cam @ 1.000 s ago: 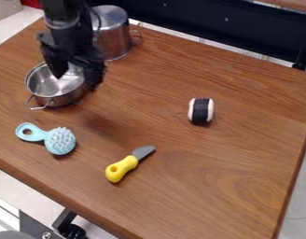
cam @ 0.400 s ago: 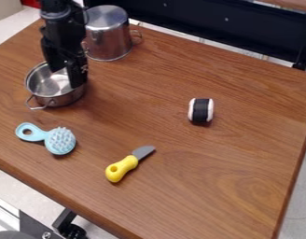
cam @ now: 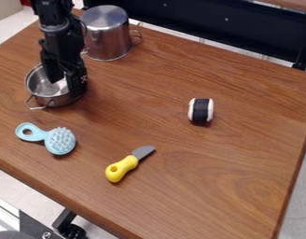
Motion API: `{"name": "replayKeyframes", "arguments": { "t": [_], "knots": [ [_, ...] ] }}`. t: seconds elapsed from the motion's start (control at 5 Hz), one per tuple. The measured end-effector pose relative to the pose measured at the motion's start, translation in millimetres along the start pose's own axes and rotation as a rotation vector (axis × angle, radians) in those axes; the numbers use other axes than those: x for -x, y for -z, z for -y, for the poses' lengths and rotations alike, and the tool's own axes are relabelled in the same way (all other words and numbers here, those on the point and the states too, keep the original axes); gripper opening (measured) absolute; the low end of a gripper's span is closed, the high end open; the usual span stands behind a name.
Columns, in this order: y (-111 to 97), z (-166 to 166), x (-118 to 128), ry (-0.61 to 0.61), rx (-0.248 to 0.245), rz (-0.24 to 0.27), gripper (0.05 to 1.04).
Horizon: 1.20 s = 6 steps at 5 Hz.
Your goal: Move the pot in the middle of the table
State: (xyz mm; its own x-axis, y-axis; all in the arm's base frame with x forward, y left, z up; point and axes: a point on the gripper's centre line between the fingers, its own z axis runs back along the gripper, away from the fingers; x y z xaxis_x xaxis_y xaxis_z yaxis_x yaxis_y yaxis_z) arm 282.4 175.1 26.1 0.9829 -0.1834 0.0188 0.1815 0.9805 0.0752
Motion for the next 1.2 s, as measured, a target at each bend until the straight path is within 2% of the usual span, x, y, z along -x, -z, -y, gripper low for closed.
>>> {"name": "replayKeyframes", "arguments": {
  "t": [0.4,0.8,1.0,1.2],
  "knots": [
    [16.1,13.2,3.4,-0.017,-0.013,0.024,0.968],
    [20.9,11.3,-4.3,-0.032,0.011,0.021,0.406],
    [21.1,8.9,-8.5,-0.052,-0.022,0.028,0.178],
    [23.0,11.7,-11.7,-0.069,-0.050,0.042,0.077]
  ]
}}
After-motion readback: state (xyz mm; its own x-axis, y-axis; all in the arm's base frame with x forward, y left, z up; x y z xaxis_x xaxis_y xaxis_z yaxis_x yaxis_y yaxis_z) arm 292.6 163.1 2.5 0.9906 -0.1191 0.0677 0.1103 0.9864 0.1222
